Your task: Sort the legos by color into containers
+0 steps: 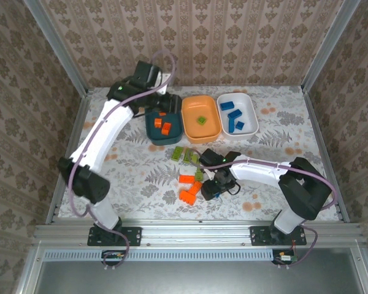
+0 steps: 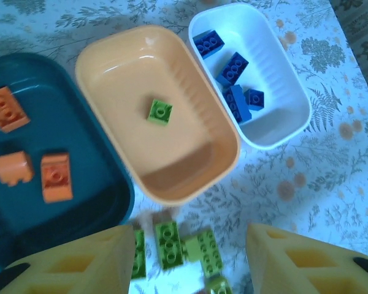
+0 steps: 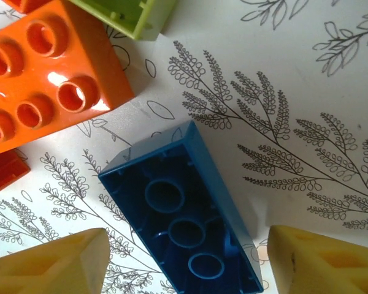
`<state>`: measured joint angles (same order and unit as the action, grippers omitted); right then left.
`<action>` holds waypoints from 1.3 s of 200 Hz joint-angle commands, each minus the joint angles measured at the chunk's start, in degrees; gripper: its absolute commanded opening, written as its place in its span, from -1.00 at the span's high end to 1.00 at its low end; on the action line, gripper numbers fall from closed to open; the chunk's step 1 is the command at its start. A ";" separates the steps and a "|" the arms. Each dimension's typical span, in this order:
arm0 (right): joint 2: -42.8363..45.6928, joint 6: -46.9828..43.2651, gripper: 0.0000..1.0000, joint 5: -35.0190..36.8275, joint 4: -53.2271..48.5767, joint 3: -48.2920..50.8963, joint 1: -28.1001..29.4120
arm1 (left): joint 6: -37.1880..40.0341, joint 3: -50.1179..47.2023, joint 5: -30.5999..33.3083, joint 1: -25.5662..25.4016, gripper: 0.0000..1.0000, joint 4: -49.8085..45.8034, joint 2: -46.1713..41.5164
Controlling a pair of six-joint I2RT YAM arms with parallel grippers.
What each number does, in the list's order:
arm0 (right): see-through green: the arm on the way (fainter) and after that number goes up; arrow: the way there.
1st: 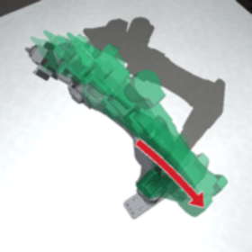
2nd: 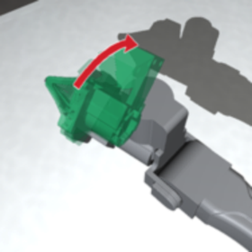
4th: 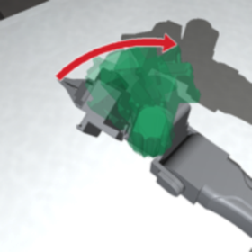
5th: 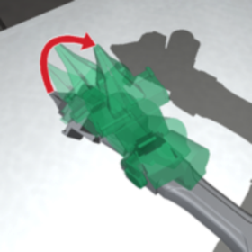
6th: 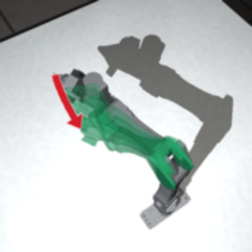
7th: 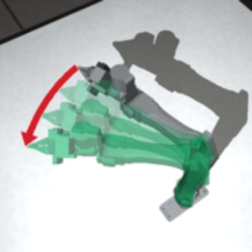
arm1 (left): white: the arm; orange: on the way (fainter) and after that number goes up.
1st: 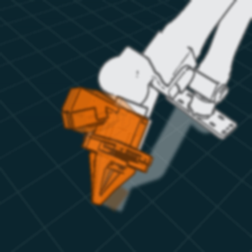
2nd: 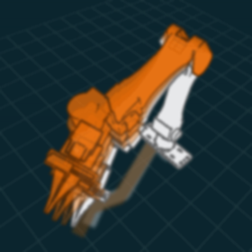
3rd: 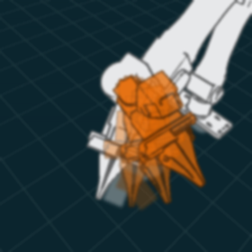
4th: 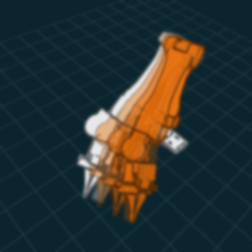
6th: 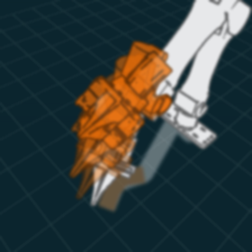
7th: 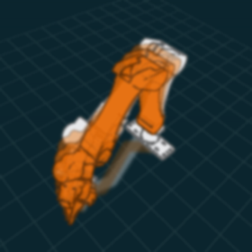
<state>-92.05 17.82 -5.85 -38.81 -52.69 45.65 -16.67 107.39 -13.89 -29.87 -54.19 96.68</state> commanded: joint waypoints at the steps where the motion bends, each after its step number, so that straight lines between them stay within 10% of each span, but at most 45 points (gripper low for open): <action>1: -1.24 -0.32 -0.30 2.09 0.93 -1.67 0.60 | -0.16 -9.63 1.60 0.64 -0.06 1.61 -4.93; 156: 9.62 4.25 0.28 2.15 0.49 3.83 -0.85 | -5.69 -51.62 -4.35 11.80 -0.19 6.67 -37.18; 260: 14.10 4.07 0.25 0.58 -2.25 -18.87 -25.56 | -14.89 -60.11 -9.98 7.80 -0.36 18.59 -36.84</action>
<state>-73.95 21.87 -6.02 -40.10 -65.30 25.34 -27.88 48.25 -21.91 -20.51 -39.44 60.36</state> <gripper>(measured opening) 0.373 0.669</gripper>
